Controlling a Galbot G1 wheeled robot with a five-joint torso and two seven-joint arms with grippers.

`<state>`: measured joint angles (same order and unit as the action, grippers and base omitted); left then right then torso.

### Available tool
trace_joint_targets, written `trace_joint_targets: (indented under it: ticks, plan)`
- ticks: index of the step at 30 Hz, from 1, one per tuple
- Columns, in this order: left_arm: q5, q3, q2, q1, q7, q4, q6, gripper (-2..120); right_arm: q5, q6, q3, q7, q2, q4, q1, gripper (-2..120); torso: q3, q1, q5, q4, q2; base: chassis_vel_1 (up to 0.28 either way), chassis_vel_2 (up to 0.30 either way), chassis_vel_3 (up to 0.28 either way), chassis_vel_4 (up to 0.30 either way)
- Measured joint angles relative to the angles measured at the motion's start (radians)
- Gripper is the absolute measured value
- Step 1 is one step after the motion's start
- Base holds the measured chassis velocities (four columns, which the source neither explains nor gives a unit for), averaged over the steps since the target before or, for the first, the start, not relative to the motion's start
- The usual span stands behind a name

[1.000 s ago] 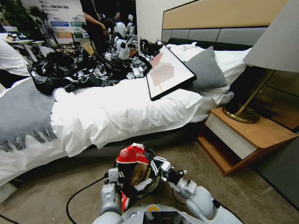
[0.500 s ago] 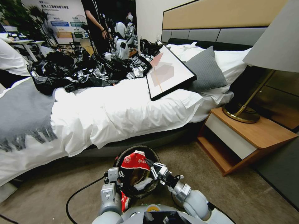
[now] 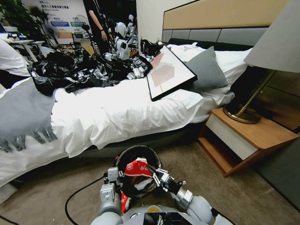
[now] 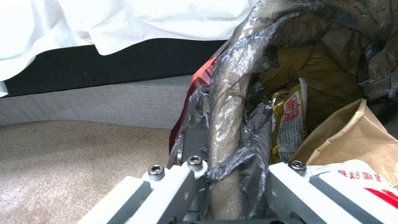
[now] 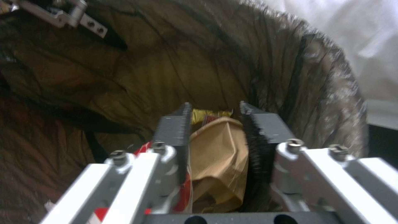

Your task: Pick up the trash bin, then pick up the garbage from the floor and place it into the trash bin.

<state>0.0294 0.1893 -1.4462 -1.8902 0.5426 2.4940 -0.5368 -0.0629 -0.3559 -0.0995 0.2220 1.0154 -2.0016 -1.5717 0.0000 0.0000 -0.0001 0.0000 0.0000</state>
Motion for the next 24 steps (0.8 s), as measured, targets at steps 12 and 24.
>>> trace_joint_targets:
  ticks: [12, 24]
  plan:
    - [0.003, 0.003, 0.001, -0.002, 0.001, 0.005, -0.002, 1, 0.015, 0.001, -0.019, -0.008, -0.005, -0.07, -0.021, 87, 0.0, 0.0, 0.0, 0.0, 0.0, 0.0, 0.0, 0.0, 0.0]
    - [0.0, 0.004, 0.002, -0.008, 0.001, 0.003, -0.002, 1, 0.021, -0.002, -0.028, -0.016, 0.015, -0.103, -0.013, 113, 0.0, 0.0, 0.0001, 0.0, 0.0, 0.0, 0.0, 0.0, 0.0]
